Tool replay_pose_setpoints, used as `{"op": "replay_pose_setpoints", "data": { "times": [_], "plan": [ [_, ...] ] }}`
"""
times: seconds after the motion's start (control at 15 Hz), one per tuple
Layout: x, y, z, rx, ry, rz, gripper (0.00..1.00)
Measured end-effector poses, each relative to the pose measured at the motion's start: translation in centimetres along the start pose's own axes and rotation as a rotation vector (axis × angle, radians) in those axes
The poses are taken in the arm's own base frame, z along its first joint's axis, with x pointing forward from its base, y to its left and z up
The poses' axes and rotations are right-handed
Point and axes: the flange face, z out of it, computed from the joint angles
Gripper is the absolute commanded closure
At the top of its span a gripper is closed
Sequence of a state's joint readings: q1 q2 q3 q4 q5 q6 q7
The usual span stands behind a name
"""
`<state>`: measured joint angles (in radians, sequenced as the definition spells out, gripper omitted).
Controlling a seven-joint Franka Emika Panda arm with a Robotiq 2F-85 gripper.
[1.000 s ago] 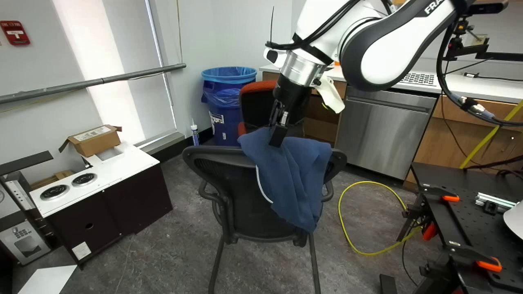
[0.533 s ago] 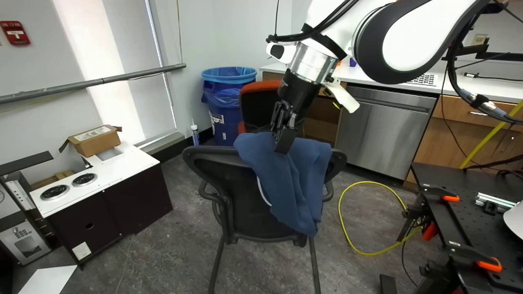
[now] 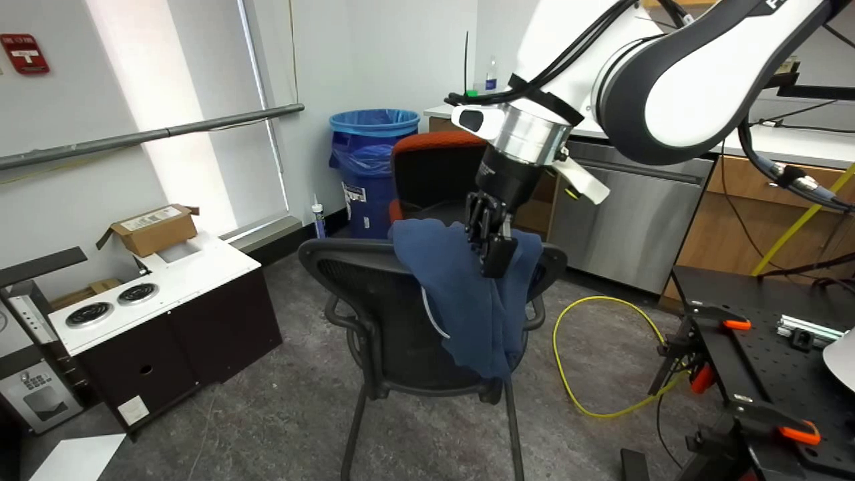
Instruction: Put the hoodie on the seat of the chair
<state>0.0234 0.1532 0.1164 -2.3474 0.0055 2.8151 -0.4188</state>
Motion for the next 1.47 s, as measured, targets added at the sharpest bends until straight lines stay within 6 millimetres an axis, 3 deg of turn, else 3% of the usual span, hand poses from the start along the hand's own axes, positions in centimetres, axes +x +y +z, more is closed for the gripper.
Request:
{"op": "replay_pose_setpoints", "data": {
  "times": [0.4,0.47,0.53,1.13,1.2,1.47],
  "plan": [
    [-2.5,-0.9,1.7,0.01,-0.062,-0.061,1.0],
    [-2.8,-0.9,1.8,0.007,-0.068,-0.07,0.75],
    [-3.0,-0.8,1.9,0.006,-0.075,-0.075,0.74],
    [-4.1,-0.3,2.5,0.01,-0.139,-0.094,0.07],
    [-4.2,-0.3,2.6,0.012,-0.147,-0.097,0.01],
    [-3.9,0.0,2.4,0.005,-0.14,-0.091,0.0]
  ]
}}
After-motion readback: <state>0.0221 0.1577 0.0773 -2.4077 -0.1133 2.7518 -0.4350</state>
